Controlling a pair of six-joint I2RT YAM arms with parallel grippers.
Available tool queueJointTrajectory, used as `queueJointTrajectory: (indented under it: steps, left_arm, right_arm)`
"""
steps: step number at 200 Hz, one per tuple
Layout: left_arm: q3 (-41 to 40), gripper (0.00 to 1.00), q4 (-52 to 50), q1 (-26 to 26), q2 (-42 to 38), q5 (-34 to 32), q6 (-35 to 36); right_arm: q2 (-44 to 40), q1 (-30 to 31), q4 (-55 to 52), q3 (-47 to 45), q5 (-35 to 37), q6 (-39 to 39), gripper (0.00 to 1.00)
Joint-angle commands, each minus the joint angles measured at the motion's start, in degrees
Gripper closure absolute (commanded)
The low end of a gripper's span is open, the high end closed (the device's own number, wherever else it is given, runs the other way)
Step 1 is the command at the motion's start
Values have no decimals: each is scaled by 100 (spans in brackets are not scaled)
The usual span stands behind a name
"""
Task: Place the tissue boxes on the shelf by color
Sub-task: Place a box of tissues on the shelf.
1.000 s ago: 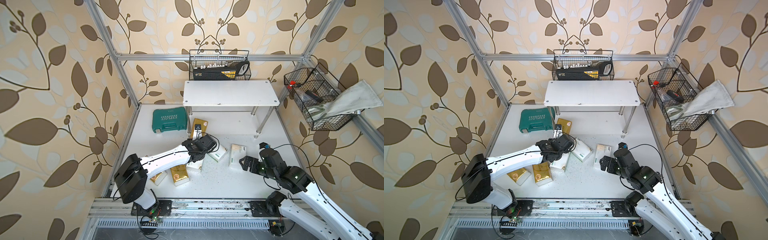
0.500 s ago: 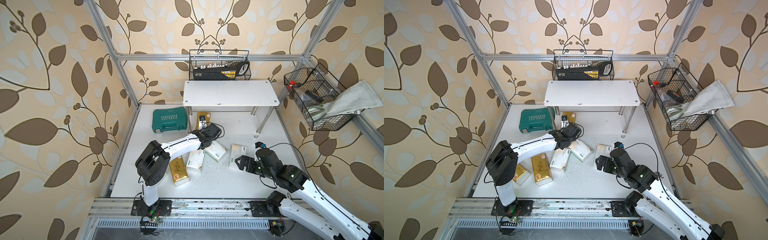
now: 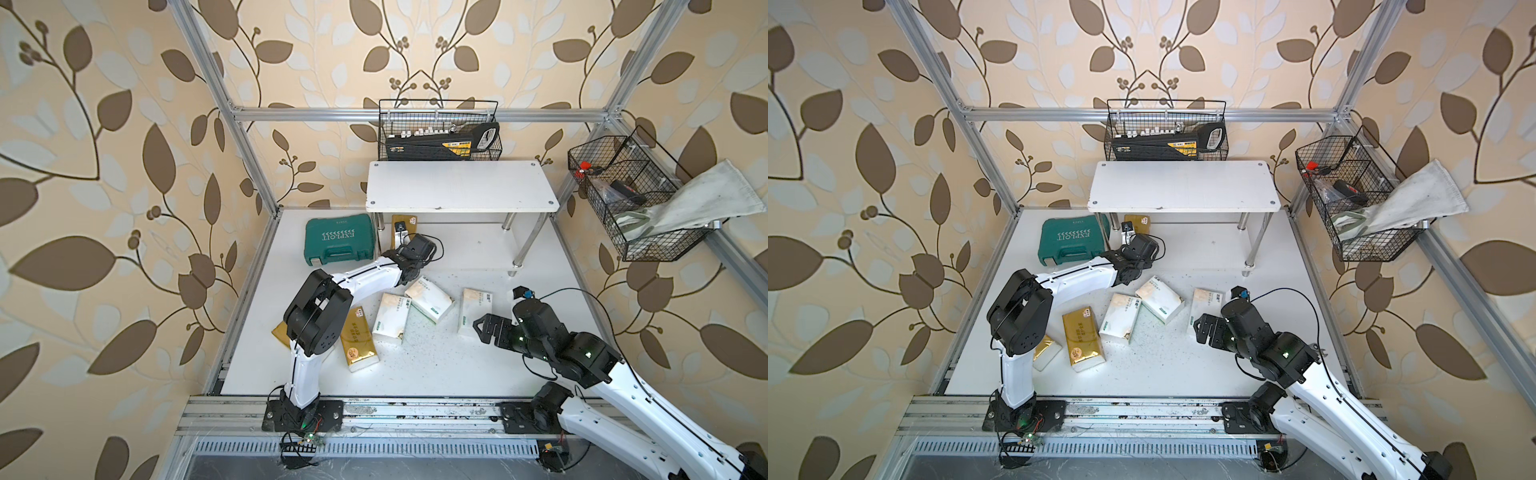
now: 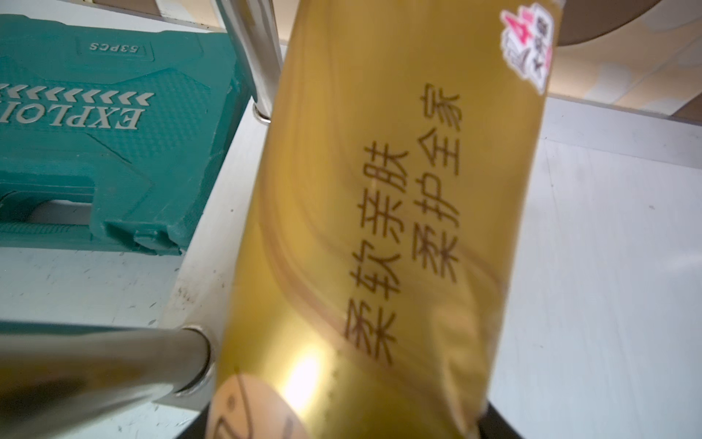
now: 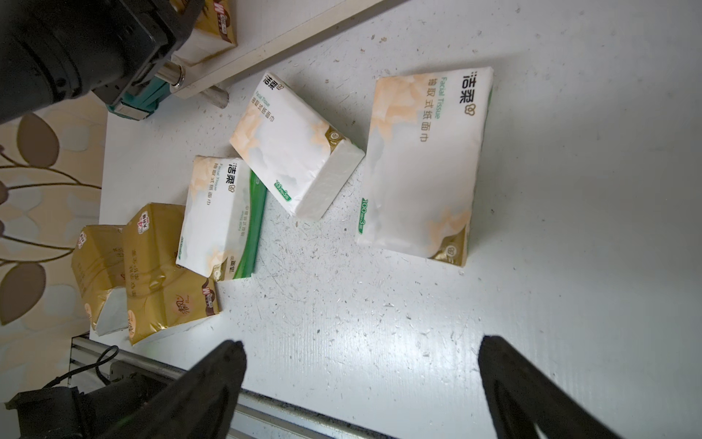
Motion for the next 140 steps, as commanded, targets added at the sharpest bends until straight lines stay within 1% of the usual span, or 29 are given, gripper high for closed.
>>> queueJointTrajectory:
  steps: [1, 24, 41, 83, 96, 109, 140]
  left_arm:
    - [292, 37, 155, 79, 82, 46, 46]
    - [354, 34, 142, 95, 135, 47, 4]
    - [390, 28, 94, 105, 170, 29, -40]
    - [498, 18, 35, 115, 250, 59, -97]
    - [500, 11, 16, 115, 256, 61, -111]
    - [497, 1, -13, 115, 252, 41, -130]
    - [479, 1, -58, 115, 221, 25, -105]
  right_arm:
    - [-55, 34, -145, 27, 140, 42, 1]
    - [-77, 27, -169, 37, 145, 44, 1]
    - [-76, 32, -193, 39, 162, 40, 1]
    - [-100, 28, -250, 47, 180, 24, 1]
    - [-108, 32, -250, 44, 180, 24, 1]
    - [-113, 35, -250, 37, 180, 20, 1]
    - [-114, 35, -241, 22, 167, 30, 1]
